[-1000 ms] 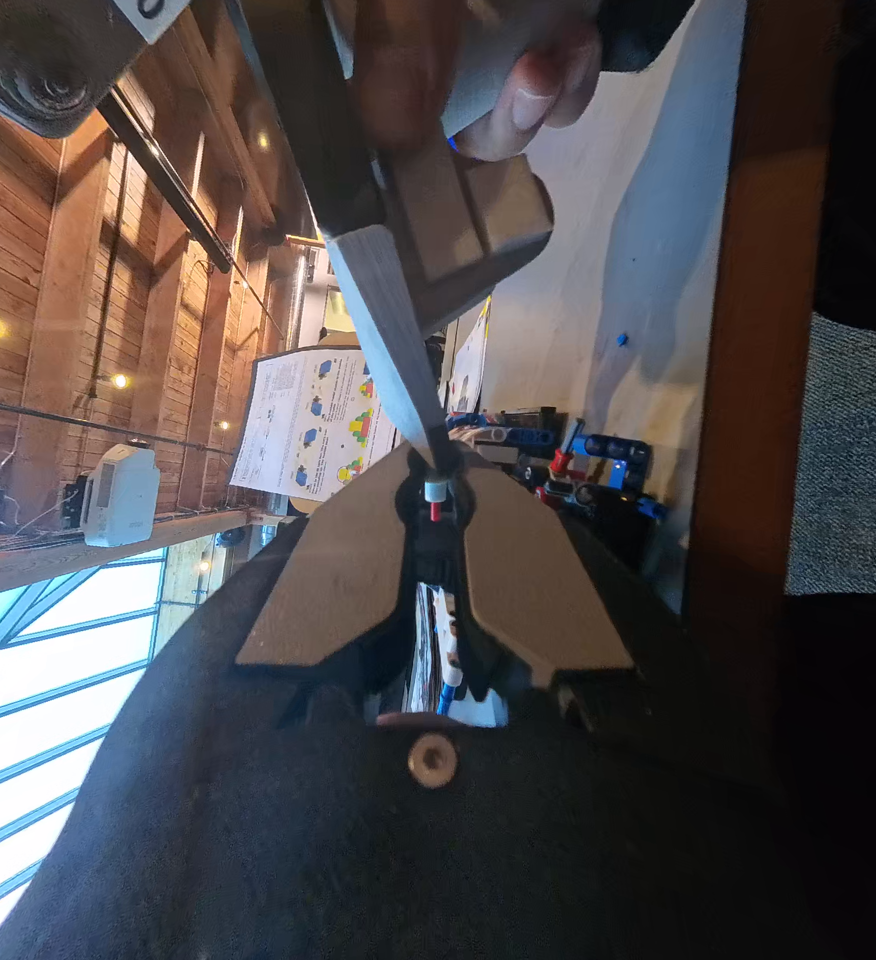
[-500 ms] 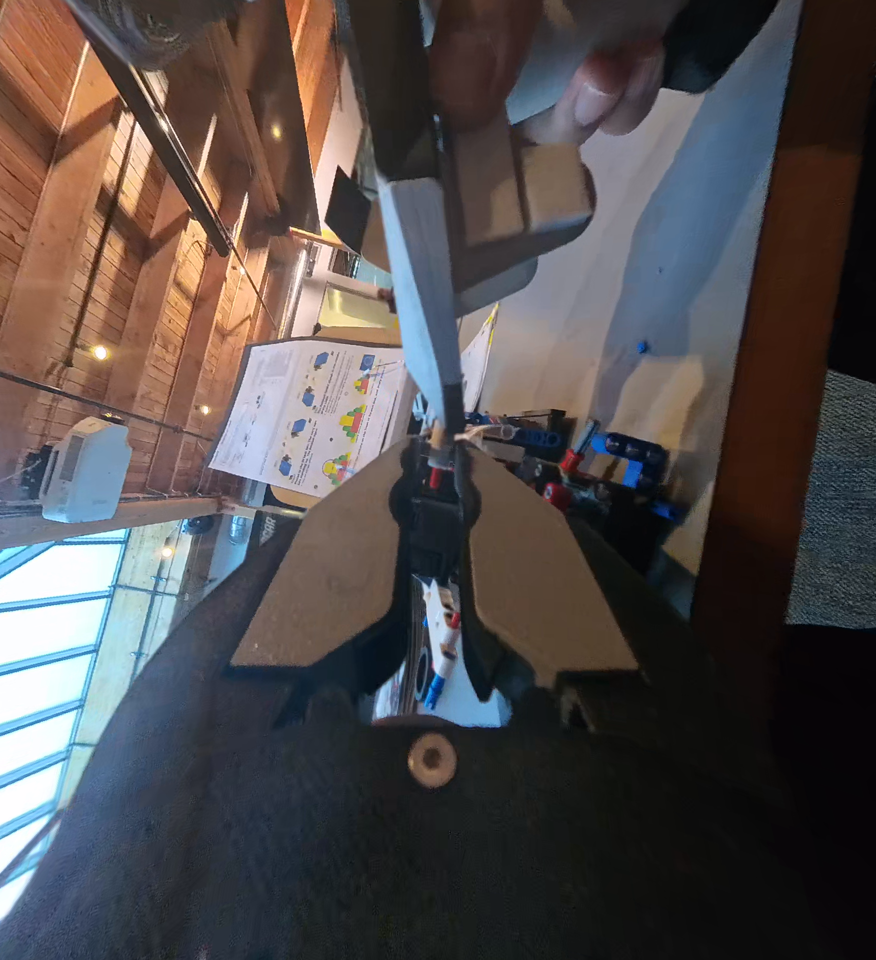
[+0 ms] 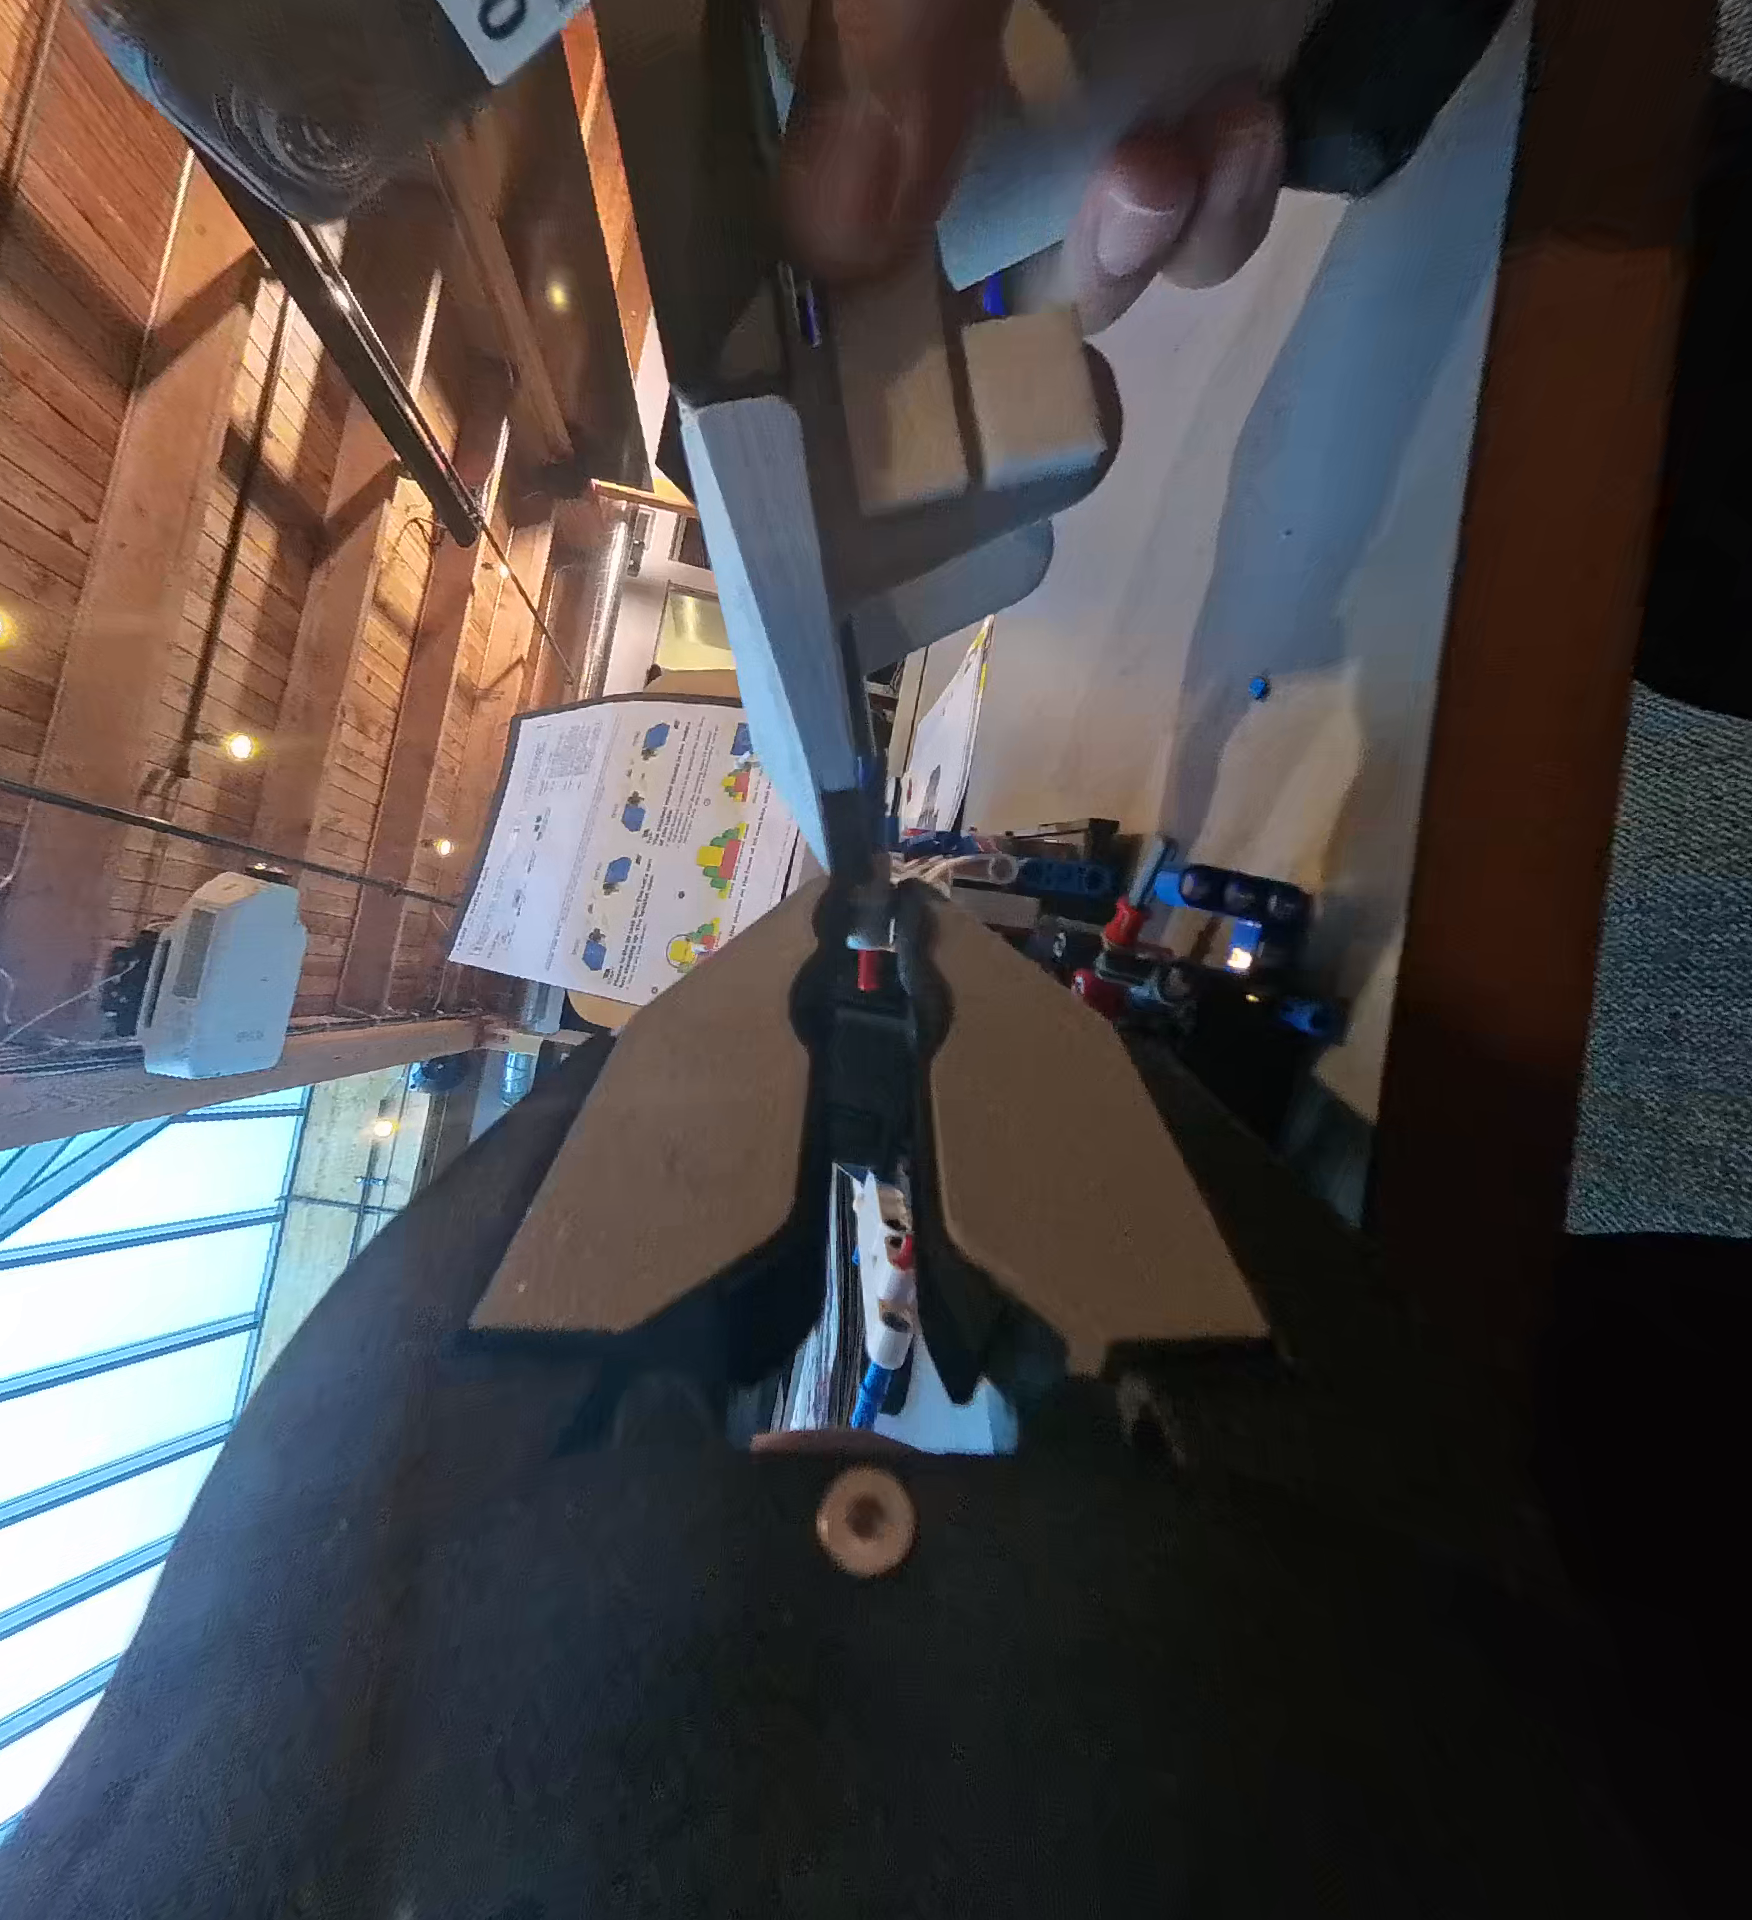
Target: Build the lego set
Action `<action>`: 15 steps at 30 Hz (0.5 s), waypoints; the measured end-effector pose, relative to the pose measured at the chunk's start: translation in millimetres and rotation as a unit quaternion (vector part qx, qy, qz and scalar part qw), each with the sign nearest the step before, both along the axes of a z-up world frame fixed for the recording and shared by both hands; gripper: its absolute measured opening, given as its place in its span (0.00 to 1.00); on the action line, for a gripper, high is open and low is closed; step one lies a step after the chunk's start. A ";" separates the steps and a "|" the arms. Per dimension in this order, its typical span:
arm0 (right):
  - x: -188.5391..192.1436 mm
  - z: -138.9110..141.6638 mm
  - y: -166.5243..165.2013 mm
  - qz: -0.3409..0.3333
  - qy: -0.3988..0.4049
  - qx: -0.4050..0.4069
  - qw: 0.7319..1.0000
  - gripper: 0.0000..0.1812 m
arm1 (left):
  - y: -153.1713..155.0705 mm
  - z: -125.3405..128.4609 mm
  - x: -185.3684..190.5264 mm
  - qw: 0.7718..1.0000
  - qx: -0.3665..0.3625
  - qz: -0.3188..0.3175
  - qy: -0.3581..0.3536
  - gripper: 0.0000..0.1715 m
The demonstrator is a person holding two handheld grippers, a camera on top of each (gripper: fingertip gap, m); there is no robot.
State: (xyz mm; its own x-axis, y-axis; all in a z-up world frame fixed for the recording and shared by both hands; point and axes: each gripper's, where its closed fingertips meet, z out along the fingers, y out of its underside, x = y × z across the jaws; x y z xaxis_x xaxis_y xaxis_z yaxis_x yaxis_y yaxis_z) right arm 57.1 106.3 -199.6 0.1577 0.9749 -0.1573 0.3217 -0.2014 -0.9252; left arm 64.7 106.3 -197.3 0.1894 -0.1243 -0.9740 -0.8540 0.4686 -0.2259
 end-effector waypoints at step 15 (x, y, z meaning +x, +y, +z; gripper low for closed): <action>7.5 -3.5 11.9 -0.016 0.002 -0.005 1.000 0.26 | 5.9 -13.5 -11.5 0.998 -0.065 0.017 -0.021 0.09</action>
